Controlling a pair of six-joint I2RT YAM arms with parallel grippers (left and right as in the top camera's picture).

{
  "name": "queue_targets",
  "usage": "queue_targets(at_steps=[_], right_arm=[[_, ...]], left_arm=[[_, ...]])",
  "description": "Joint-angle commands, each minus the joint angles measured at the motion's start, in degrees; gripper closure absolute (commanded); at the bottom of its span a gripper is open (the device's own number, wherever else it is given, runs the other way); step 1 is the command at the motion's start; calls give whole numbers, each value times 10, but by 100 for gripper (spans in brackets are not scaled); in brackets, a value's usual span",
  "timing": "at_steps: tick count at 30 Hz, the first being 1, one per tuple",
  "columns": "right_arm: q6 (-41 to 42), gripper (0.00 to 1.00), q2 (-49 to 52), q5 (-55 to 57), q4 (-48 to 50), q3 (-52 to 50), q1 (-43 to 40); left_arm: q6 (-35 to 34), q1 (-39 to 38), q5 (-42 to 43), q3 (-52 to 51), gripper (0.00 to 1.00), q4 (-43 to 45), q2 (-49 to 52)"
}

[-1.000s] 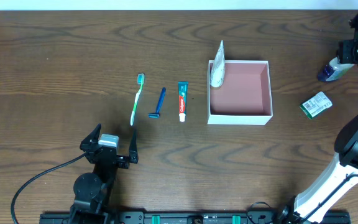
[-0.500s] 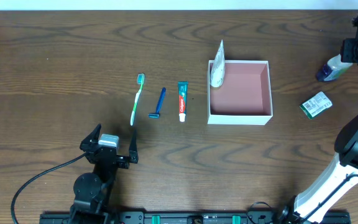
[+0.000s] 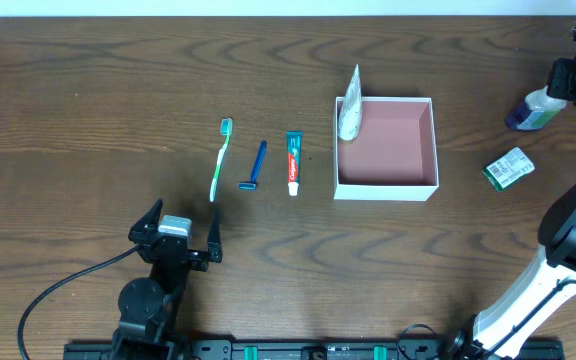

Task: Pack container
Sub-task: 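Move right gripper to the purple soap pump bottle and grasp it, then carry the soap pump bottle into the box beside the tube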

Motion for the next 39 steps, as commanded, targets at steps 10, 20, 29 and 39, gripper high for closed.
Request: queue_targets(at_steps=[10,20,29,39], right_arm=[[72,77,-136,-137,-14,40,32],[93,75,-236,-133,-56,40,124],[126,75,-228,-133,-118,34,205],[127,74,-174,-125,-119,32,278]], left_arm=[[9,3,-1,-18,2,-9,-3],[9,3,-1,-18,2,-9,-3],[9,3,-1,-18,2,-9,-3],[9,3,-1,-18,2,-9,-3]])
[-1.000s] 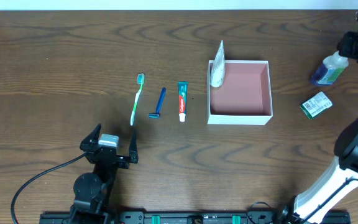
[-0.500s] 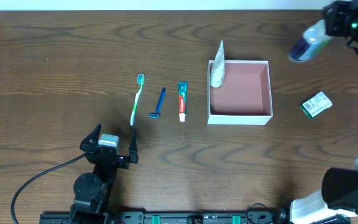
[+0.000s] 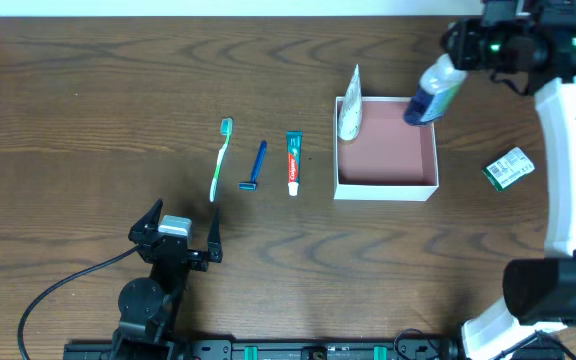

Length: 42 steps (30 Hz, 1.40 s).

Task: Pack container
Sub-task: 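Carry the soap pump bottle into the box beside the tube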

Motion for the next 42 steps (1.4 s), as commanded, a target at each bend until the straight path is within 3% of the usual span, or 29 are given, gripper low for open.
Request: queue_targets(at_steps=[1,12,18,42], right_arm=[[17,75,18,3,8,4,26],[131,71,80,141,20,4,77],[183,74,83,154,20,4,78],[208,71,110,189,16,-1,96]], left_arm=[[9,3,-1,-18,2,-9,-3],[9,3,-1,-18,2,-9,-3],[9,3,-1,-18,2,-9,-3],[9,3,-1,-18,2,-9,-3]])
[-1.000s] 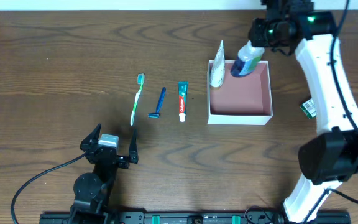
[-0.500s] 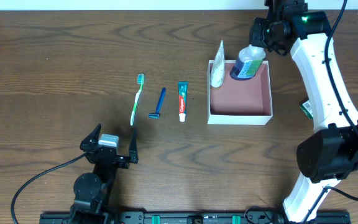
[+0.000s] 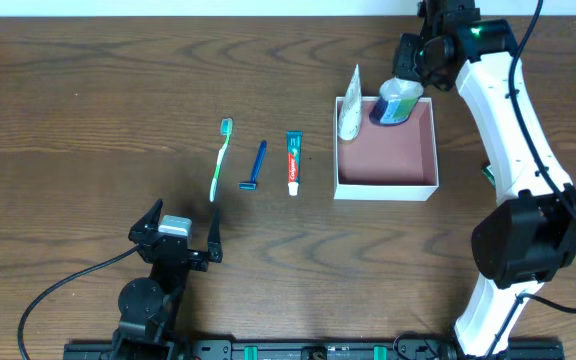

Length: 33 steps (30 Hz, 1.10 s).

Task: Pack container
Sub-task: 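Carry the soap pump bottle into the box beside the tube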

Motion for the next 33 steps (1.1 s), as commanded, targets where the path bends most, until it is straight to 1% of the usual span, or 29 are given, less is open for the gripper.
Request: queue_targets(at_steps=[1,7,17,33], right_arm=[[8,71,-1,19,4,4,8],[40,71,3,27,4,3,13],[40,68,6,27,22,-18,34],[40,66,6,44,23,-23,36]], left_arm=[[9,3,-1,-18,2,-9,-3],[9,3,-1,-18,2,-9,-3],[9,3,-1,-18,2,-9,-3],[9,3,-1,-18,2,-9,-3]])
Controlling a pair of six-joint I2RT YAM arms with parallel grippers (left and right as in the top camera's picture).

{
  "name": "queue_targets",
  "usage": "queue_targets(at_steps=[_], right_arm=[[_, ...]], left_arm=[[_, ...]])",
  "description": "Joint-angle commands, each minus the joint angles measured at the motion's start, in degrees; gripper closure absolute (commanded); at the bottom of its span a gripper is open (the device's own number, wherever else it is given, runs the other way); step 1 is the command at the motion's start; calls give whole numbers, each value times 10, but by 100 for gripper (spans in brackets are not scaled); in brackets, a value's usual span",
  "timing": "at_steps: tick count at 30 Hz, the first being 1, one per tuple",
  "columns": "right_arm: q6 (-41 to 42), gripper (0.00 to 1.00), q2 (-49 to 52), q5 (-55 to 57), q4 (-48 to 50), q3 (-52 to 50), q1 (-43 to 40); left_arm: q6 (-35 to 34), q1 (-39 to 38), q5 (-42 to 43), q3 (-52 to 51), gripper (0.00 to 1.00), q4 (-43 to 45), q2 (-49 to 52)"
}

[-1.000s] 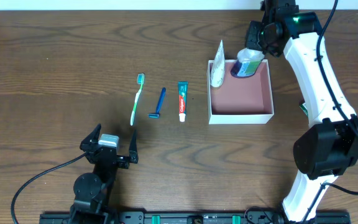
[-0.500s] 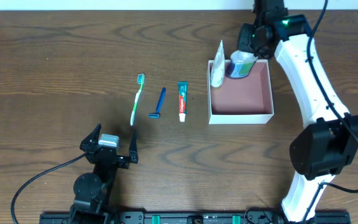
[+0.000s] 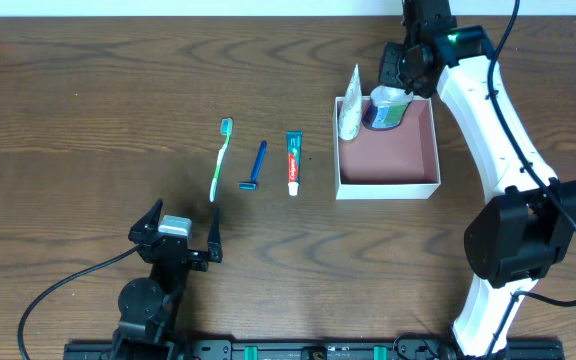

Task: Pack container
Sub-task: 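Carry the soap pump bottle into the box beside the tube, then release the bottle and raise right gripper out of the box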

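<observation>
A white box with a pink inside (image 3: 388, 185) stands right of centre in the overhead view. A white tube (image 3: 349, 105) leans in its left back corner. My right gripper (image 3: 396, 85) hangs over the box's back left part, shut on a blue-green bottle (image 3: 385, 108) that points down into the box beside the tube. Left of the box lie a toothpaste tube (image 3: 292, 162), a blue razor (image 3: 255, 165) and a green toothbrush (image 3: 220, 158). My left gripper (image 3: 180, 225) is open at the front left, far from all of them.
The right arm (image 3: 498, 130) runs from the box back to its base at the front right, covering the table to the right of the box. A black cable (image 3: 58, 290) curves from the left arm's base.
My right gripper has shifted a little to the left and lower with the bottle, which now sits closer to the white tube in the box's back left part.
My right gripper was at the far right edge at the bottle on the table. Then it held the bottle in the air over the box's back right corner. Then the bottle hung over the box's back middle, and now it is at the back left.
</observation>
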Motion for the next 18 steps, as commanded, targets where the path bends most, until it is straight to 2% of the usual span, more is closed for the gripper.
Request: queue_targets(at_steps=[1,4,18], right_arm=[[9,65,-3,12,6,1,3],[9,61,-3,13,6,1,3],[9,59,-3,13,5,1,3]], left_arm=[[9,3,-1,-18,2,-9,-3],[9,3,-1,-18,2,-9,-3],[9,3,-1,-18,2,-9,-3]])
